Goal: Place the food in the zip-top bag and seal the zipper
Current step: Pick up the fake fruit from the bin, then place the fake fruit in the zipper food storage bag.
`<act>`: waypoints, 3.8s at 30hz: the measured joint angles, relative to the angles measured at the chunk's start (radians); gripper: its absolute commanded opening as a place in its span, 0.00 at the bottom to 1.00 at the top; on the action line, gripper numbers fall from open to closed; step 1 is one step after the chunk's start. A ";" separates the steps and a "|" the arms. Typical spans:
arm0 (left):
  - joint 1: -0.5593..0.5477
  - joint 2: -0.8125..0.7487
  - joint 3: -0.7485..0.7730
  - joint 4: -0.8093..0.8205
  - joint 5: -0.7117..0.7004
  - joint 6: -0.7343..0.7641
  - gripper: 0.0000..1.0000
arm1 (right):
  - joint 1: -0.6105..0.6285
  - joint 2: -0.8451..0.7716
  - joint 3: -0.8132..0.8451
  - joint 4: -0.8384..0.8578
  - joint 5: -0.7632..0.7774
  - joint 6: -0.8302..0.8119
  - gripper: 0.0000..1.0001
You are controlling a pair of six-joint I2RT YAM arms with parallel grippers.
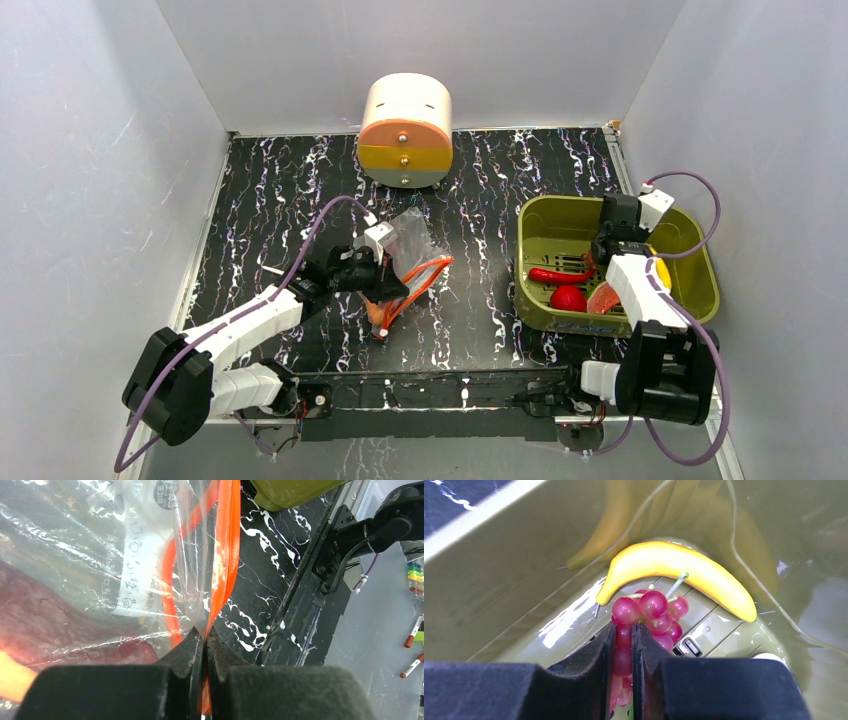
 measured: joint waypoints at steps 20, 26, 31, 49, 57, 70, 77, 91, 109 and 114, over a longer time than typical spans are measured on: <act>-0.001 -0.001 0.098 0.007 -0.159 -0.114 0.00 | 0.266 -0.264 0.223 -0.201 0.005 -0.015 0.00; -0.001 0.002 0.201 -0.068 -0.258 -0.177 0.00 | 0.299 -0.301 0.310 -0.260 -0.103 0.006 0.00; -0.001 0.004 0.280 -0.122 -0.309 -0.194 0.00 | 0.309 -0.325 0.376 -0.264 -0.236 0.016 0.00; -0.001 0.025 0.367 -0.229 -0.301 -0.259 0.00 | 0.349 -0.357 0.360 -0.063 -0.824 0.251 0.02; -0.001 0.061 0.384 -0.231 -0.257 -0.296 0.00 | 0.552 -0.333 0.274 0.037 -0.861 0.359 0.02; -0.001 -0.016 0.382 -0.254 -0.228 -0.314 0.00 | 0.946 -0.127 0.257 0.159 -0.697 0.379 0.03; 0.000 -0.047 0.354 -0.252 -0.215 -0.310 0.00 | 0.956 -0.065 0.213 0.188 -0.573 0.398 0.03; -0.001 -0.055 0.346 -0.238 -0.164 -0.302 0.00 | 0.958 0.035 0.212 0.131 -0.321 0.549 0.03; -0.001 -0.035 0.291 -0.145 -0.121 -0.316 0.00 | 0.968 0.051 0.212 0.173 -0.201 0.873 0.06; -0.001 -0.036 0.270 -0.116 -0.117 -0.332 0.00 | 0.976 0.069 0.211 0.192 -0.167 0.943 0.05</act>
